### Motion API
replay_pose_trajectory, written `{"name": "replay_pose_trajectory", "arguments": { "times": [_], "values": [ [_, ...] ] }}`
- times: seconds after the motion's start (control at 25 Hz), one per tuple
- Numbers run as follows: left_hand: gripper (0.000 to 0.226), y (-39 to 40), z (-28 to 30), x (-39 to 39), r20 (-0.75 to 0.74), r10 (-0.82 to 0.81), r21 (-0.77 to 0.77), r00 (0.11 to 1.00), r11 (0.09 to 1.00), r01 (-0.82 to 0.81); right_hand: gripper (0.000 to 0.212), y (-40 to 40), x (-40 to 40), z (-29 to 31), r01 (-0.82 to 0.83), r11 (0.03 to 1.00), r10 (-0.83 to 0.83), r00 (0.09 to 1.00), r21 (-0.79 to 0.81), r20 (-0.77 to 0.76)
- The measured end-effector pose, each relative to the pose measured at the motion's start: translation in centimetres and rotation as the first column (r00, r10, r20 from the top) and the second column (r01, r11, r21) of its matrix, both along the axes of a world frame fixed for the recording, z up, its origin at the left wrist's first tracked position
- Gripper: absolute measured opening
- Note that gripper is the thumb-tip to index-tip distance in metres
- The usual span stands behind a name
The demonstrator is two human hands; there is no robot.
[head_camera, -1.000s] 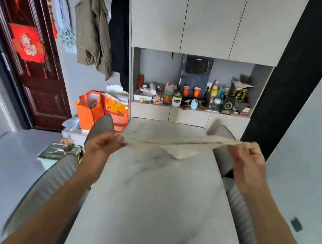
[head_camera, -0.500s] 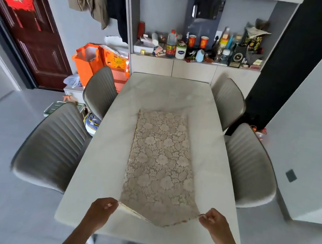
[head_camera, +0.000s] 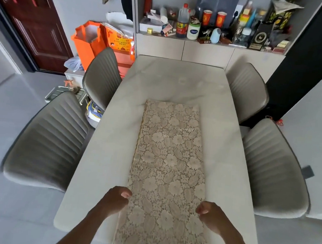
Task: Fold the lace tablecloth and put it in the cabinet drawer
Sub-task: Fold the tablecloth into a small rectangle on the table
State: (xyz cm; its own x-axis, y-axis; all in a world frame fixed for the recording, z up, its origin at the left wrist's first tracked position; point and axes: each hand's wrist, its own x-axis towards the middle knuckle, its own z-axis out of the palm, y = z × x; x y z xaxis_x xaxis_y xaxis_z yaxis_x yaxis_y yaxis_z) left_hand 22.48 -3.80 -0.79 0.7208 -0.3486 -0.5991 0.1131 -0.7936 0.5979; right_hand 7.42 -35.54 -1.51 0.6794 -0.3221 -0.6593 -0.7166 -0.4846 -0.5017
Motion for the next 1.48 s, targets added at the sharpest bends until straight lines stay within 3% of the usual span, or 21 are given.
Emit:
{"name": "replay_pose_trajectory", "arguments": {
  "times": [0.24, 0.4, 0.56, 0.72, 0.96, 1.2, 1.36, 1.48],
  "values": [
    [0.031, -8.5, -2.9, 14.5, 0.111, 0.099, -0.039, 0.989, 0.995, -0.096, 0.037, -2.2, 14.9, -1.6, 0.007, 0.998, 0.0, 0.995, -0.07, 0.099],
    [0.041, -13.0, -5.9, 23.5, 0.264, 0.082, -0.02, 0.961, 0.997, -0.08, 0.062, -6.2, 23.0, -4.1, -0.016, 0.947, 0.072, 0.984, -0.322, 0.163],
    [0.049, -15.9, -9.0, 29.9, 0.337, 0.004, 0.118, 0.942, 0.992, -0.046, 0.091, -10.0, 27.7, -7.4, -0.152, 0.832, 0.2, 0.979, -0.533, 0.032],
    [0.043, -17.2, -10.9, 32.2, 0.409, 0.122, 0.114, 0.904, 0.976, -0.184, 0.101, -11.7, 28.8, -10.4, -0.251, 0.833, 0.256, 0.965, -0.494, -0.059],
    [0.041, -18.4, -11.2, 33.8, 0.339, 0.394, -0.03, 0.854, 0.912, -0.409, 0.101, -11.9, 28.7, -11.6, -0.311, 0.803, 0.304, 0.947, -0.508, -0.099],
    [0.029, -19.1, -11.4, 34.0, 0.325, 0.492, -0.026, 0.808, 0.858, -0.512, 0.095, -11.4, 29.1, -11.2, -0.358, 0.744, 0.391, 0.918, -0.564, -0.066],
    [0.021, -19.4, -11.2, 34.3, 0.318, 0.498, 0.001, 0.807, 0.851, -0.525, 0.094, -10.9, 29.9, -10.7, -0.344, 0.785, 0.378, 0.925, -0.515, -0.042],
    [0.015, -19.2, -11.3, 34.3, 0.317, 0.542, -0.074, 0.778, 0.832, -0.549, 0.094, -10.6, 30.3, -10.3, -0.322, 0.787, 0.353, 0.935, -0.527, -0.044]
  ]
}}
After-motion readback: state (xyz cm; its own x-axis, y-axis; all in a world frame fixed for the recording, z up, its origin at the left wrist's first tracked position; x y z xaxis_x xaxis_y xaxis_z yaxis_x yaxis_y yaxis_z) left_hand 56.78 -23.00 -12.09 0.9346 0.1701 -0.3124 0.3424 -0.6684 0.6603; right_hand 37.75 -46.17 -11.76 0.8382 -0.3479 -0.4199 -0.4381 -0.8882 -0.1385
